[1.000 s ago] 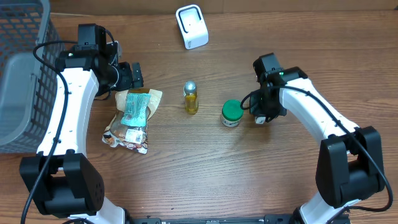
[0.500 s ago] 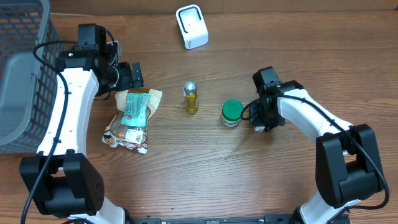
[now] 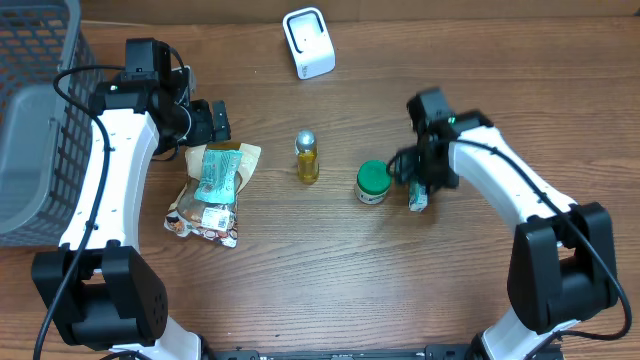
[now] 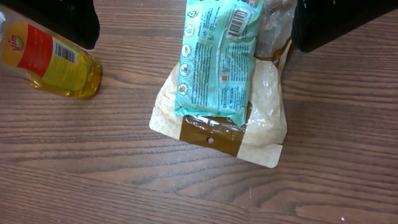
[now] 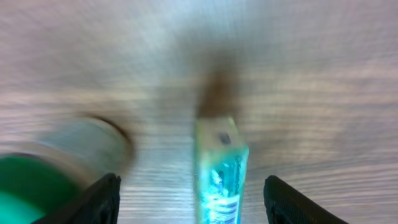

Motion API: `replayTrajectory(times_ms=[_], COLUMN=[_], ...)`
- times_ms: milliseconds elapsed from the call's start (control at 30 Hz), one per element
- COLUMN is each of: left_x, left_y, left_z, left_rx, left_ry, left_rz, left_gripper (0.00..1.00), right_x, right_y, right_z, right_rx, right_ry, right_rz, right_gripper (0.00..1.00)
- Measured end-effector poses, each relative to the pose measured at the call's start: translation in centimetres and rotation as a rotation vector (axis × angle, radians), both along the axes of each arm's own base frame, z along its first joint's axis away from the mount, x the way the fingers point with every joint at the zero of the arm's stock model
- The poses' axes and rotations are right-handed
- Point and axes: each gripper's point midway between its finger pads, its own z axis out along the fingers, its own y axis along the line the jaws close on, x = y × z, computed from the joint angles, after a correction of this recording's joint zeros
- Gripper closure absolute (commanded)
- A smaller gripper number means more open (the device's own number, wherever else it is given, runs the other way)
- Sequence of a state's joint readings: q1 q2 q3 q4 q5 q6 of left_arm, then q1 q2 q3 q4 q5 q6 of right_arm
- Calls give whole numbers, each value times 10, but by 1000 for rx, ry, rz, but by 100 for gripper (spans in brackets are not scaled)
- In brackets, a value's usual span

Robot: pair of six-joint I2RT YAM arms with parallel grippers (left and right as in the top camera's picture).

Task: Scan the item barcode

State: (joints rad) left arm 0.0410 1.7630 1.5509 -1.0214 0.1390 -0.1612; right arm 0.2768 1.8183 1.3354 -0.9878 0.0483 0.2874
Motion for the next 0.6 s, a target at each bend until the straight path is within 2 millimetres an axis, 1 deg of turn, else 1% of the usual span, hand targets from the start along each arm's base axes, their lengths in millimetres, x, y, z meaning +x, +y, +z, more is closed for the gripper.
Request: replayTrajectory(times_ms=[33, 133, 233, 400, 500, 533, 600], left_x=[0, 0, 0, 0, 0, 0, 0], left_y=[0, 0, 0, 0, 0, 0, 0], left_z=[0, 0, 0, 0, 0, 0, 0], left_rx=[0, 0, 0, 0, 0, 0, 0], left_ry=[0, 0, 0, 0, 0, 0, 0], left_rz=[0, 0, 0, 0, 0, 0, 0], left_gripper=[0, 0, 0, 1, 0, 1, 1], right_x=[12, 28, 26, 18, 11, 8, 5], right_y=[4, 11, 18, 40, 58, 62, 69], right_z=[17, 42, 44, 44, 44, 44, 44], right_rx=[11, 37, 54, 87, 110, 113, 112], right_ry=[-37, -94, -89, -72, -61, -57, -57], right_rz=[0, 5, 20, 26, -11, -36, -56], right_gripper=[28, 28, 27, 24, 9, 1, 0])
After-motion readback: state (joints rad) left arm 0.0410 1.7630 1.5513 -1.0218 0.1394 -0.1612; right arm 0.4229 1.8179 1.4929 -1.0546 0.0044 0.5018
